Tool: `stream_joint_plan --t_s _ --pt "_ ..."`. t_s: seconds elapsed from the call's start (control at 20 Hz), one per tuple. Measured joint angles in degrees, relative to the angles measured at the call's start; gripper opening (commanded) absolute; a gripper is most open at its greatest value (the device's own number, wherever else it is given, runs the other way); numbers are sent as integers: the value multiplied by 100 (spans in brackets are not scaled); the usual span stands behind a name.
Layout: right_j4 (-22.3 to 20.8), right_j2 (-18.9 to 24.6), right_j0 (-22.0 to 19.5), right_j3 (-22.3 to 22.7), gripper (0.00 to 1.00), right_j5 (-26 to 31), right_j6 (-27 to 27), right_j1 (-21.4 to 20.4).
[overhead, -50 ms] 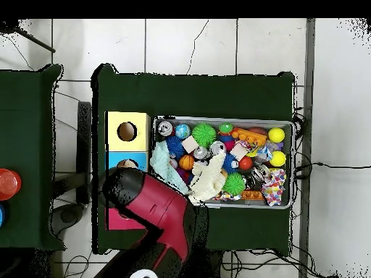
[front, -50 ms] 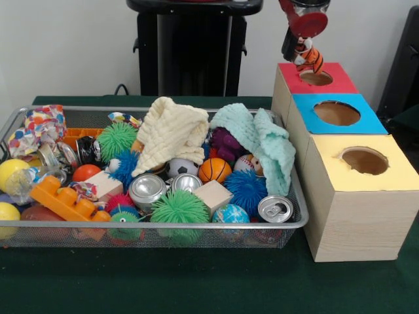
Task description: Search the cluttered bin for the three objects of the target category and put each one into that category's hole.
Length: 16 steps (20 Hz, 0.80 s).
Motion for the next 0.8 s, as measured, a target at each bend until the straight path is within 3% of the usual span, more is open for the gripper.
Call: stream_joint_plan --t_s 0.4,0.8 --pt "184 0 154 86 0 -25 0 -1" --pt "480 16 321 510 0 -516 0 -2"
